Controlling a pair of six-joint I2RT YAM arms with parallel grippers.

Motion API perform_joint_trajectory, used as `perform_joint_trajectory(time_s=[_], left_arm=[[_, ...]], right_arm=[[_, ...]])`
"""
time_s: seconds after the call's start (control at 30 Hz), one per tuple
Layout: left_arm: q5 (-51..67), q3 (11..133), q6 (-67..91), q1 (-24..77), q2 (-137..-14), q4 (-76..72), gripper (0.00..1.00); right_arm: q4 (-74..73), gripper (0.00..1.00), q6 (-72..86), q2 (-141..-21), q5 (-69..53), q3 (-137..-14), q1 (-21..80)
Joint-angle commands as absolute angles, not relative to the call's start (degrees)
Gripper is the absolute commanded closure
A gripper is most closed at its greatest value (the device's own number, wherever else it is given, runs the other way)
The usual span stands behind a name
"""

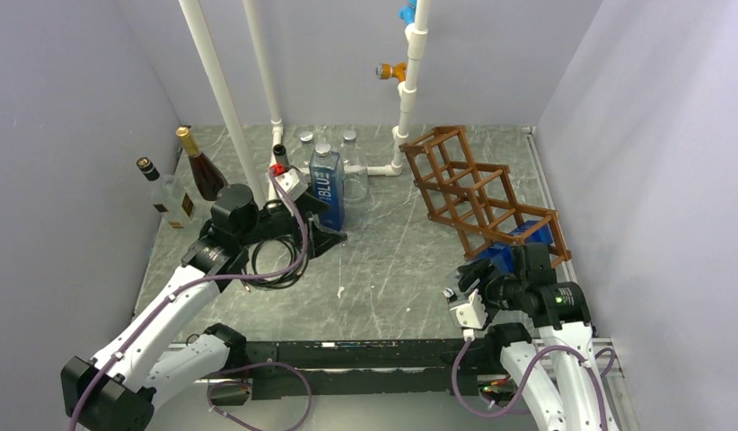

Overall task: Take the wine bottle off the wine rack
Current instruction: Pick up the wine bottle from the wine rack.

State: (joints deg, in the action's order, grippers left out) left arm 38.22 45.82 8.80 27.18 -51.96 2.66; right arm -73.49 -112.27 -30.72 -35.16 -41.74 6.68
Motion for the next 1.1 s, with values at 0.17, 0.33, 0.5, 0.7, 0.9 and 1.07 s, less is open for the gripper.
perform_joint_trajectory(time_s=[0.17,0.33,0.5,0.7,0.9,1.07], left_arm=[[42.7,42.4,7.6,31.8,-51.6,-6.9,0.00],[36.9,40.5,1.1,40.7,-51.0,-7.2,0.00],[24.1,37.3,-8.6,53.8,-50.4,-9.8,0.00],[4.9,30.6,-15.4,68.0,-54.5,-25.9,0.00],[-8.7,30.7,-22.2,78.3,-65.3,-40.2,0.01],[-15.5,33.3,-25.3,82.7,-76.3,-51.0,0.03]], right_arm=[[-71.6,0.72,-106.5,-33.1,-47.0,-44.4,7.1],[-71.3,0.71,-105.1,-34.1,-48.5,-44.8,7.4],[-70.8,0.72,-104.9,-33.7,-48.8,-44.0,7.7],[-70.9,0.71,-105.3,-33.4,-48.6,-43.2,8.0],[-70.3,0.70,-105.7,-32.7,-48.5,-41.6,8.1],[-70.4,0.70,-105.4,-32.4,-48.3,-41.1,8.1]])
